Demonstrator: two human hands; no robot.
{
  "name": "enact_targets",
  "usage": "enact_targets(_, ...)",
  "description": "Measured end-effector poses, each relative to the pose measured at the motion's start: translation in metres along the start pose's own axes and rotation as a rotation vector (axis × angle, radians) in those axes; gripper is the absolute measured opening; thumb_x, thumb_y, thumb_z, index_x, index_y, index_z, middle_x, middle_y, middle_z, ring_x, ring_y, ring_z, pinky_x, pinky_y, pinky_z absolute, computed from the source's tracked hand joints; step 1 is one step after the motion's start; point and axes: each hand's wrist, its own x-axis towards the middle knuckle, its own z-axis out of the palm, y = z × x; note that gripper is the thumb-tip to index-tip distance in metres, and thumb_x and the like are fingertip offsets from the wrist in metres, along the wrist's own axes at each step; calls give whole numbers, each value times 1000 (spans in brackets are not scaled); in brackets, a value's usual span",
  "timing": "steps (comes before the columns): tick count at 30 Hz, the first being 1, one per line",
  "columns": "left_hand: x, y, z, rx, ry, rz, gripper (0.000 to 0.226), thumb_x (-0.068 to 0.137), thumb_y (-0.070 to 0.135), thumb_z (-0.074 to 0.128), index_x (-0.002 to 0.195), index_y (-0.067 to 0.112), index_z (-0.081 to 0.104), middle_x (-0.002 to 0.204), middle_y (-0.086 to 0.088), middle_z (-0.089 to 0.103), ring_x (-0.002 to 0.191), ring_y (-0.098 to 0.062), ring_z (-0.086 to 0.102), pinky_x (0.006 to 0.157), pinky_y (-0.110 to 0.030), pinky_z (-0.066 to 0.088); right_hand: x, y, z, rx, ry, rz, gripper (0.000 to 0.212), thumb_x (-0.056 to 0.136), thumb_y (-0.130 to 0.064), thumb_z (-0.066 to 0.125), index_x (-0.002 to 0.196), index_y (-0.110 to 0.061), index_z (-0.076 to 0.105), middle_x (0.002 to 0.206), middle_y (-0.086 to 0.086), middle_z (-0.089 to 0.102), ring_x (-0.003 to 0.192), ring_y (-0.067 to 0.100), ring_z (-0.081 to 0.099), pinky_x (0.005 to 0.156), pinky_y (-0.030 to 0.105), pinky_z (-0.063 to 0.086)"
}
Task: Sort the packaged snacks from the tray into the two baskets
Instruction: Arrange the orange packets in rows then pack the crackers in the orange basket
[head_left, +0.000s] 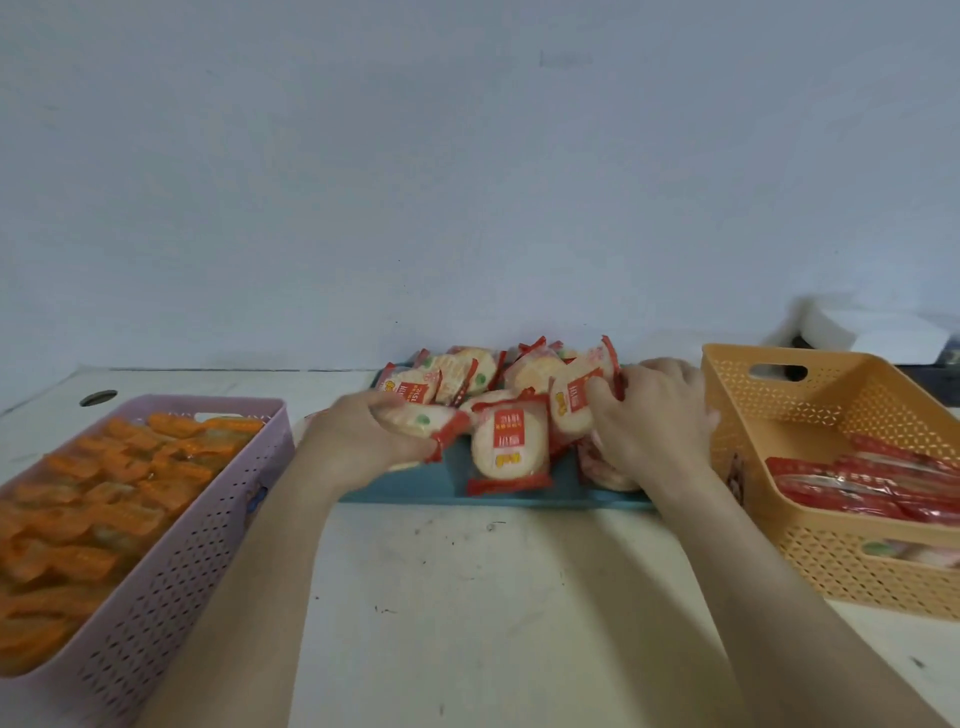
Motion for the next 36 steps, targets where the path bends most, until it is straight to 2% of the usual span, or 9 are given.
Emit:
enact_targets(4,2,12,4,-455,232,74,69,63,26,89,125,27,60,117,4,65,105,-12,63,96,-34,51,3,14,6,-79,-321,93,44,92,-47,30,110,-13,50,118,17,58,111,39,51,93,45,39)
enact_targets(8,-10,20,57,-408,-21,55,69,65,33,84,125,40,52,120,4,60,105,-13,60,94,-38,52,-10,8,18,147,-324,47,31,92,-43,48,109,-18,46,110,12,61,98,32,58,82,40,47)
enact_targets(12,-21,34,75,-478,-219,42,47,65,56,74,104,64,49,128,9,51,113,-14,58,92,-35,53,-16,2,22,577,-305,194,59,80,-34,71,128,-20,39,113,4,56,98,22,58,76,33,49)
enact_targets(15,-24,45,73,-662,-260,28,39,81,35,73,110,55,55,117,12,58,101,-14,66,88,-37,56,-20,-1,19,886,-515,350,50,81,-29,74,123,-15,50,93,4,65,79,17,62,65,27,48)
enact_targets(19,-33,45,77,-840,-198,37,46,82,15,73,116,44,61,115,5,64,94,-17,71,79,-37,59,-16,-7,8,994,-589,363,28,90,-45,58,115,-32,57,102,-2,68,95,18,64,90,42,52)
enact_targets(25,-37,53,74,-887,-143,126,58,81,4,69,124,41,59,120,8,64,98,-14,68,74,-30,57,-21,-13,-2,1157,-721,271,55,75,-73,58,122,-44,57,109,-6,72,100,18,69,82,44,58)
enact_targets(29,-48,56,77,-669,-278,334,75,71,-1,60,131,42,54,134,4,58,102,-15,66,67,-34,58,-26,-20,-6,1231,-659,189,34,86,-33,70,117,-22,64,104,6,74,88,25,73,70,44,60)
enact_targets(34,-46,66,63,-1349,-250,195,75,73,-20,35,131,23,56,136,-12,53,124,-27,56,101,-47,47,-21,-25,-14,1342,-496,157,44,80,-9,75,121,-8,59,108,16,71,95,33,71,67,44,59)
enact_targets(36,-46,74,61,-1403,-215,174,76,69,-19,35,129,22,56,133,-15,53,120,-29,59,95,-47,52,-19,-29,-20,1309,-488,99,53,77,-9,77,124,-12,54,108,12,72,96,29,71,72,49,59)
